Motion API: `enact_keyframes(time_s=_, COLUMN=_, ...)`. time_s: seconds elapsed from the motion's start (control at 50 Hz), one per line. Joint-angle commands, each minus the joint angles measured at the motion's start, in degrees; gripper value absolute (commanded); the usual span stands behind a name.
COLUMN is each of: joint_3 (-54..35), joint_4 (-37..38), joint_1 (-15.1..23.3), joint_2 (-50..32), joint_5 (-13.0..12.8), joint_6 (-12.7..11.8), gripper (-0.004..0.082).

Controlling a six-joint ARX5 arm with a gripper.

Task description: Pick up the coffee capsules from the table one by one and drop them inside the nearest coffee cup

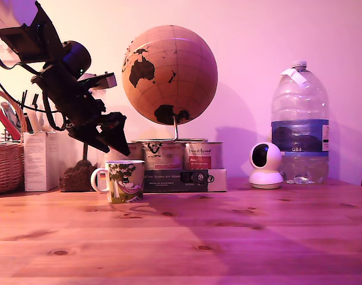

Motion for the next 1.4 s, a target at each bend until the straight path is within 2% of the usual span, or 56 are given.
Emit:
enact_keyframes(time_s=0.0, joint_3=-0.15, joint_4=0.46, joint_1=0.02, joint_2=1.84, joint_5=0.31, joint_6=0.33, gripper=0.0734)
enact_keyframes(time_s=0.06, joint_3=-0.17, joint_4=0.39, joint_1=0.22, joint_2=1.53, joint_5=0.81, joint_6=0.33, gripper=0.0688)
enact_keyframes(time_s=0.14, joint_3=-0.17, joint_4=0.35, joint_1=0.48, joint_2=1.11, joint_5=1.51, joint_6=0.35, gripper=0.0567)
enact_keyframes(time_s=0.32, joint_3=-0.22, joint_4=0.28, joint_1=0.81, joint_2=-0.83, joint_5=4.55, joint_6=0.37, gripper=0.0125)
enact_keyframes(time_s=0.38, joint_3=-0.35, joint_4=0.26, joint_1=0.83, joint_2=-1.64, joint_5=4.94, joint_6=0.37, gripper=0.0019)
enact_keyframes(time_s=0.42, joint_3=-0.59, joint_4=0.33, joint_1=0.83, joint_2=-2.14, joint_5=5.05, joint_6=0.31, gripper=-0.0019)
enact_keyframes(time_s=0.56, joint_3=-4.09, joint_4=3.72, joint_1=1.25, joint_2=-5.14, joint_5=5.18, joint_6=-0.39, gripper=-0.0024)
enact_keyframes(time_s=0.64, joint_3=-8.20, joint_4=7.98, joint_1=1.64, joint_2=-7.96, joint_5=5.18, joint_6=-2.84, gripper=-0.0024)
enact_keyframes(time_s=0.74, joint_3=-13.97, joint_4=13.07, joint_1=2.08, joint_2=-11.91, joint_5=5.18, joint_6=-4.28, gripper=-0.0024)
enact_keyframes(time_s=0.86, joint_3=-21.33, joint_4=18.36, joint_1=2.78, joint_2=-17.00, joint_5=5.18, joint_6=-7.56, gripper=-0.0024)
enact_keyframes(time_s=1.04, joint_3=-32.63, joint_4=26.47, joint_1=3.28, joint_2=-25.44, joint_5=5.14, joint_6=-10.36, gripper=-0.0024)
enact_keyframes(time_s=1.08, joint_3=-35.08, joint_4=28.28, joint_1=3.34, joint_2=-27.32, joint_5=4.92, joint_6=-11.93, gripper=-0.0024)
enact_keyframes(time_s=1.38, joint_3=-48.41, joint_4=34.34, joint_1=3.34, joint_2=-38.88, joint_5=4.74, joint_6=-16.50, gripper=-0.0024)
